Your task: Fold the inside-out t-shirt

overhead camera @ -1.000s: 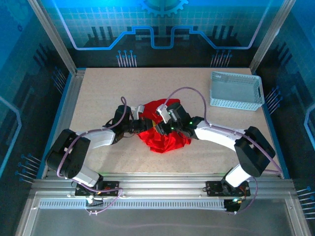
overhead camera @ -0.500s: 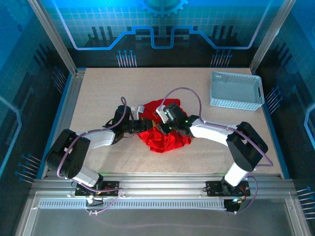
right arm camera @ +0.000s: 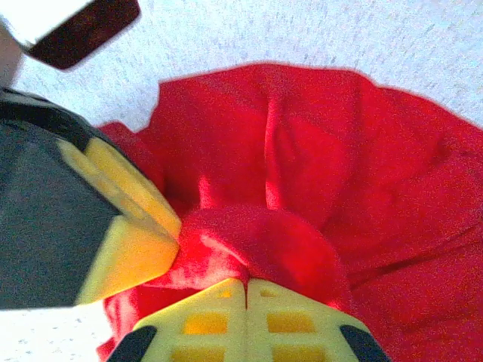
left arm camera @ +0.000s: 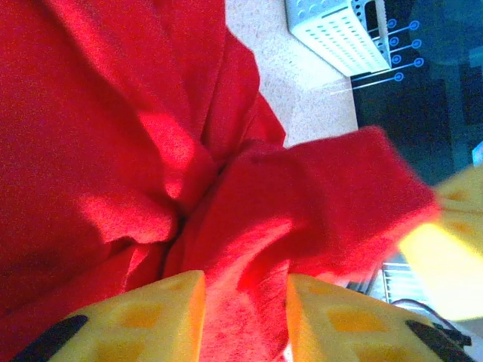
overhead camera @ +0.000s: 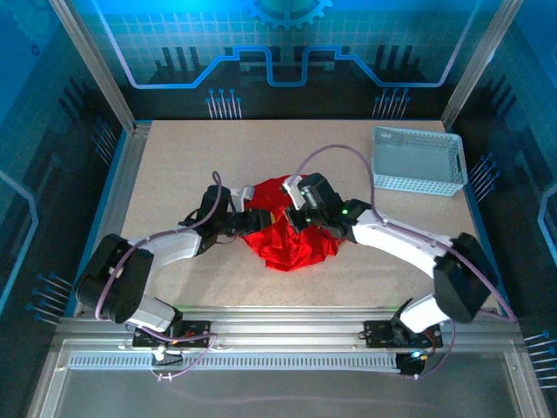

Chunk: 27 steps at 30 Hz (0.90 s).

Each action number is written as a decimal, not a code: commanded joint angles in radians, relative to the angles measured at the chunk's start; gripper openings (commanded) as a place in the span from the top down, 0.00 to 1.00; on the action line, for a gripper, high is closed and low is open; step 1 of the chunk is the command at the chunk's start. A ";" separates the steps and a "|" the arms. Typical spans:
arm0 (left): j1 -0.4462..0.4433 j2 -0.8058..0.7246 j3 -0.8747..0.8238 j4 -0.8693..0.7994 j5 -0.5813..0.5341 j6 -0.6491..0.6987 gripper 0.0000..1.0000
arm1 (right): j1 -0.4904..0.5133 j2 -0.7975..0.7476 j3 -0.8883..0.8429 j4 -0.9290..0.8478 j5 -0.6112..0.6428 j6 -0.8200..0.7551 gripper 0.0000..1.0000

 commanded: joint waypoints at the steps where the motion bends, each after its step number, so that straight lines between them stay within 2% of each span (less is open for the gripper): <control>1: 0.006 -0.047 0.047 -0.092 -0.053 0.057 0.61 | -0.021 -0.080 -0.004 -0.109 -0.041 0.068 1.00; 4: 0.006 -0.059 0.074 -0.162 -0.101 0.087 0.52 | -0.037 -0.151 -0.027 -0.164 -0.088 0.116 1.00; 7: 0.006 -0.071 0.093 -0.226 -0.147 0.117 0.50 | -0.060 -0.242 -0.055 -0.219 -0.100 0.165 1.00; 9: 0.005 -0.086 0.099 -0.264 -0.186 0.129 0.45 | -0.090 -0.304 -0.076 -0.258 -0.093 0.191 1.00; 12: 0.005 -0.110 0.110 -0.344 -0.271 0.152 0.43 | -0.160 -0.397 -0.115 -0.327 -0.082 0.215 1.00; 16: 0.006 -0.152 0.133 -0.482 -0.443 0.163 0.39 | -0.260 -0.488 -0.182 -0.439 -0.019 0.264 1.00; 22: 0.007 -0.173 0.177 -0.664 -0.658 0.149 0.28 | -0.425 -0.509 -0.309 -0.559 0.075 0.431 1.00; 25: 0.007 -0.131 0.197 -0.698 -0.693 0.145 0.23 | -0.504 -0.513 -0.360 -0.531 0.053 0.482 1.00; 27: 0.008 -0.089 0.210 -0.703 -0.691 0.140 0.21 | -0.513 -0.504 -0.367 -0.501 0.038 0.492 0.99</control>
